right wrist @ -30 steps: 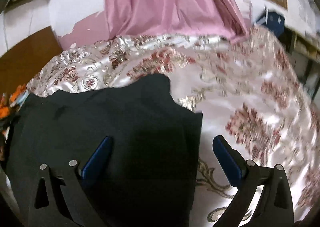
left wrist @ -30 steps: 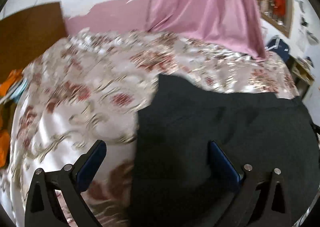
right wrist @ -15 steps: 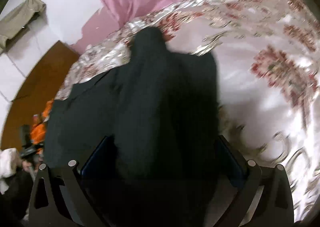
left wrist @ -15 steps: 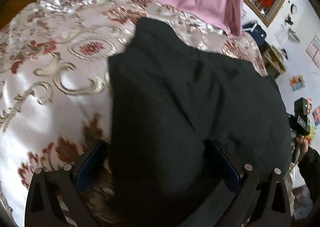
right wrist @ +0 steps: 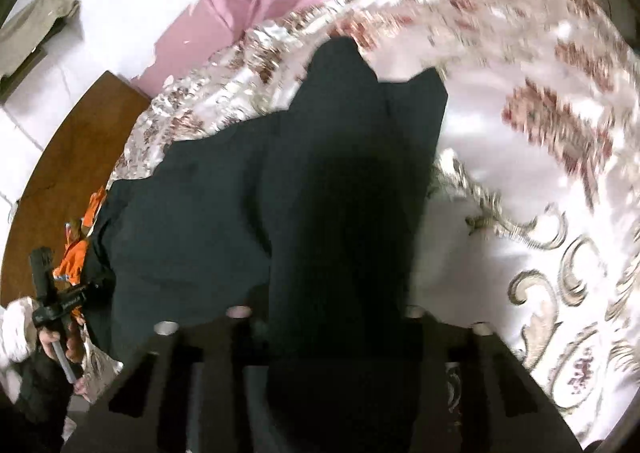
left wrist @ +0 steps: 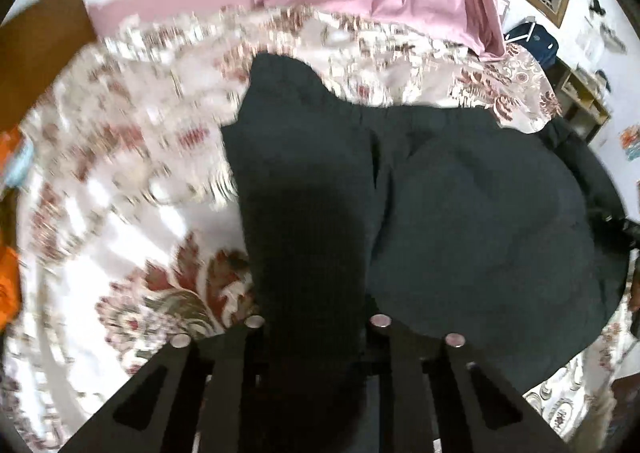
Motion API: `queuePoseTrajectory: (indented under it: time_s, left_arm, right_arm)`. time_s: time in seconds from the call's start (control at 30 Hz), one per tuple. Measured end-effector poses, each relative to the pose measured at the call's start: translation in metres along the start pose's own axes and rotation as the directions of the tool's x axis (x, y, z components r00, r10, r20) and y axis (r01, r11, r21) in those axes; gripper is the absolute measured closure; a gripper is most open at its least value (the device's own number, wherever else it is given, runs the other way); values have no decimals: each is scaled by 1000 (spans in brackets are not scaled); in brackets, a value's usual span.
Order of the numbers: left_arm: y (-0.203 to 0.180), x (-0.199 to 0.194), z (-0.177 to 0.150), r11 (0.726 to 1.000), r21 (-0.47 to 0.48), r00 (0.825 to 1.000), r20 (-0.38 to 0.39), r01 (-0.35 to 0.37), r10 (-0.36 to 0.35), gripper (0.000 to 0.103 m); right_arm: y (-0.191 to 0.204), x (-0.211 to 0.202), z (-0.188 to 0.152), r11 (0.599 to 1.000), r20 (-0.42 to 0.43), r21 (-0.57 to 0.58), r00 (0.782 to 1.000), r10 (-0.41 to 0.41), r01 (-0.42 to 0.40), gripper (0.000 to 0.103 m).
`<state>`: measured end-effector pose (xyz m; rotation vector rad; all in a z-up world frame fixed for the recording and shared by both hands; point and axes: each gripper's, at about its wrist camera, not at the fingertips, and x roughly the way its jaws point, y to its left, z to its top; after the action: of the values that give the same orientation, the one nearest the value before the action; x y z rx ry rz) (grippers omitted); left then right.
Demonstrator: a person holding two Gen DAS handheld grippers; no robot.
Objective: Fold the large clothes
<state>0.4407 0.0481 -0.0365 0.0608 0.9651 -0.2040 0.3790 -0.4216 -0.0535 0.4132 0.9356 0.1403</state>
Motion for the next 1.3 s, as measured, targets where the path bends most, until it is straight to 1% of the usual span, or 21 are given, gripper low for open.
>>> queuePoseTrajectory:
  time_s: [0.07,0.13,0.2,0.3,0.37,0.47,0.57,0.63,0.67,0.73,0.77,0.83,0.9,0.93,1.0,1.07,1.13,1.17,1.2,1.27,1.3]
  left_arm:
    - [-5,-20,3,1000,12,999,44,-27,27,93]
    - [-10,-46,7,999,30,994,105,-16,13,94]
    - [-16,-81,5,997,72,985,169,-38,25,94]
    - [-20,-111,3,992,107,979,198,-60,38,94]
    - [-18,-118,-3,990,117,981,185,-74,51,94]
    - [-15,-116,-12,989,127,985,165,-80,58,94]
    - [-9,-95,-13,991,123,993,109,-54,40,93]
    - [-4,-76,-13,994,102,998,61,-26,20,92]
    - [-2,-64,-12,996,91,999,35,-11,8,90]
    - [-2,-44,-12,996,88,1000,2,-11,11,86]
    - [-2,-33,-12,995,98,1000,-15,-22,23,83]
    - [-3,-14,-12,991,128,998,-37,-43,48,72]
    - [-3,4,-11,985,159,995,-52,-72,81,45]
    - [0,10,-11,983,165,995,-53,-77,86,39]
    - [4,22,-6,982,170,995,-53,-78,88,13]
    - [11,34,-3,984,166,995,-69,-62,74,0]
    - [20,46,0,990,139,995,-101,10,4,0]
    - [26,55,1,992,109,990,-133,68,-53,0]
    - [32,61,1,991,79,983,-155,112,-99,0]
    - [45,74,-2,979,-12,960,-192,203,-201,0]
    - [48,75,-2,975,-29,956,-189,222,-223,0]
  right_arm:
    - [23,-22,8,998,44,-63,999,-12,15,84]
    - [35,-43,12,995,77,-102,997,-3,11,85]
    - [50,-66,14,988,110,-155,994,4,13,85]
    - [68,-91,13,978,142,-208,990,20,10,85]
    - [76,-107,7,973,166,-233,985,35,5,85]
    - [84,-126,-1,966,188,-258,981,48,2,85]
    - [82,-127,-5,965,181,-260,983,37,11,85]
    - [75,-124,-6,968,164,-248,986,18,23,85]
    - [70,-121,-8,971,156,-238,988,12,25,85]
    - [58,-114,-13,976,142,-214,990,3,28,85]
    - [51,-111,-15,979,138,-204,990,1,27,85]
    - [38,-105,-17,984,132,-179,991,7,17,85]
    - [27,-98,-20,987,127,-159,992,13,8,85]
    - [20,-93,-22,989,123,-150,992,14,4,85]
    - [13,-82,-27,991,111,-132,994,19,-4,84]
    - [-1,-71,-34,994,100,-108,995,26,-15,81]
    - [-14,-60,-40,997,85,-78,996,32,-25,76]
    - [-22,-53,-43,998,78,-56,996,39,-34,73]
    - [-28,-48,-46,998,72,-37,996,46,-43,70]
    - [-41,-34,-51,998,56,15,996,64,-65,59]
    - [-46,-29,-54,996,52,37,996,76,-78,52]
